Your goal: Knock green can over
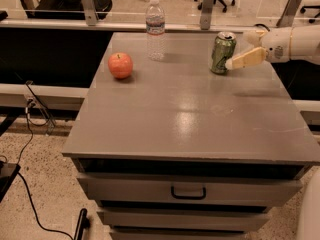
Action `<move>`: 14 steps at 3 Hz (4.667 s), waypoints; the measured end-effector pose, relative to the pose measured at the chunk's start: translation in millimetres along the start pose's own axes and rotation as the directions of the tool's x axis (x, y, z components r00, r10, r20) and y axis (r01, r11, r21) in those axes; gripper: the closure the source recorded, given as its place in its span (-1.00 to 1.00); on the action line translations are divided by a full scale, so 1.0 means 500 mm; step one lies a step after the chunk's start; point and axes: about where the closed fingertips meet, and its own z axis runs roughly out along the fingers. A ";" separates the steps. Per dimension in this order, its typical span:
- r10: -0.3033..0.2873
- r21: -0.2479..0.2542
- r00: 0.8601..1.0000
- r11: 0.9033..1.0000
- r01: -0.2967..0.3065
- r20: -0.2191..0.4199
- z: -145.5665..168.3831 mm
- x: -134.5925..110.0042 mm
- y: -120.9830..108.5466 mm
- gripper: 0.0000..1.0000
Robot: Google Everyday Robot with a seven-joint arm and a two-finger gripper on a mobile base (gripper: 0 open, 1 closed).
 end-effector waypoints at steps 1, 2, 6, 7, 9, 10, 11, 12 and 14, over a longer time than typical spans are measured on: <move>0.033 -0.006 0.998 0.999 -0.032 0.062 0.024 -0.010 0.003 -1.00; 0.049 0.001 0.993 0.999 -0.050 0.103 0.044 -0.011 0.002 -1.00; 0.092 0.054 0.969 0.993 -0.107 0.229 0.076 0.027 -0.005 -0.19; 0.084 0.059 0.965 0.993 -0.102 0.248 0.067 0.020 -0.004 0.24; 0.024 0.030 0.996 0.999 -0.026 0.081 0.037 -0.016 0.026 0.72; -0.033 -0.038 0.986 0.999 0.027 -0.166 0.023 -0.002 0.073 0.70; -0.092 -0.120 0.928 0.991 0.052 -0.361 0.007 0.017 0.126 0.64; -0.135 -0.176 0.864 0.983 0.055 -0.484 -0.013 0.022 0.168 0.64; -0.188 -0.254 0.777 0.966 0.037 -0.600 -0.020 0.035 0.242 -0.19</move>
Offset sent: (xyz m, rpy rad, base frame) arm 0.0127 0.0246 -0.0065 0.1635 -0.0374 -0.0429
